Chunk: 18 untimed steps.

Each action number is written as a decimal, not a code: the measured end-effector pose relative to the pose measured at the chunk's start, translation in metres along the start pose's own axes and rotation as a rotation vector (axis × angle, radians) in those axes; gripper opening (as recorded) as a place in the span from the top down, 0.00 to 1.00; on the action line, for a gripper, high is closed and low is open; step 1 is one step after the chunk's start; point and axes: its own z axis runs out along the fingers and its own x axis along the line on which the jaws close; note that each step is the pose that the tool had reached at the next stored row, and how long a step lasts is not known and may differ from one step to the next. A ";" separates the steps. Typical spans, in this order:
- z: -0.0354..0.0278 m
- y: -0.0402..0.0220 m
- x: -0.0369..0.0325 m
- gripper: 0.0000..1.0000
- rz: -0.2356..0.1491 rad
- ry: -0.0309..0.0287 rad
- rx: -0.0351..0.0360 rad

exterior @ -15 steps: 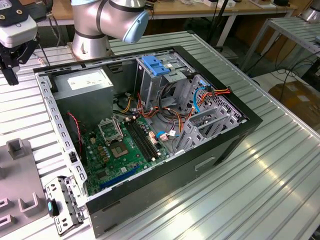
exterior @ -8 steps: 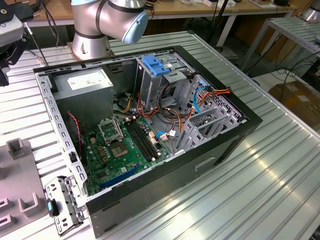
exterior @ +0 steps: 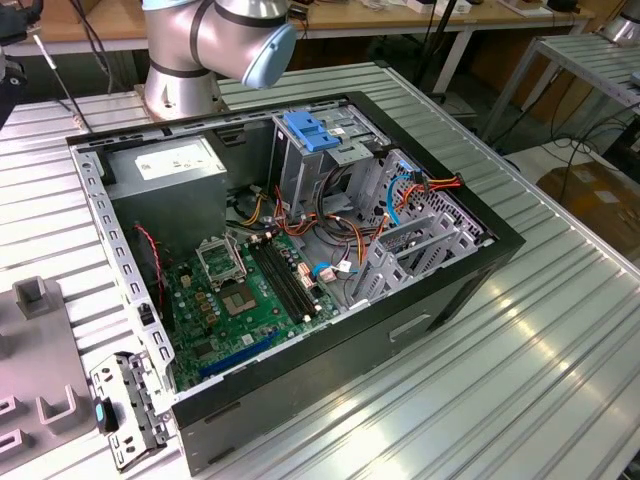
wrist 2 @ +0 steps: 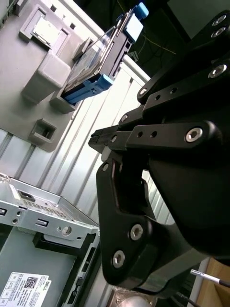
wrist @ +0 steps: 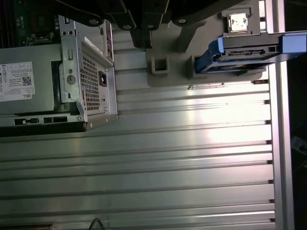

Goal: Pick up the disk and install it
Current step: 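Reach for the disk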

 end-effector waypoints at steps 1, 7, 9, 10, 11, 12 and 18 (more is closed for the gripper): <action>0.0000 0.0000 0.0016 0.89 0.000 0.0000 0.0000; -0.0004 -0.0005 0.0151 0.89 0.000 0.0001 0.0000; -0.0005 -0.0010 0.0211 0.89 -0.005 0.0002 -0.0003; -0.0006 -0.0011 0.0218 0.89 -0.014 0.0006 -0.0004; -0.0006 -0.0011 0.0221 0.89 -0.024 0.0011 -0.0006; -0.0006 -0.0011 0.0226 0.89 -0.052 0.0023 -0.0012; -0.0011 -0.0026 0.0412 0.89 -0.065 0.0029 -0.0016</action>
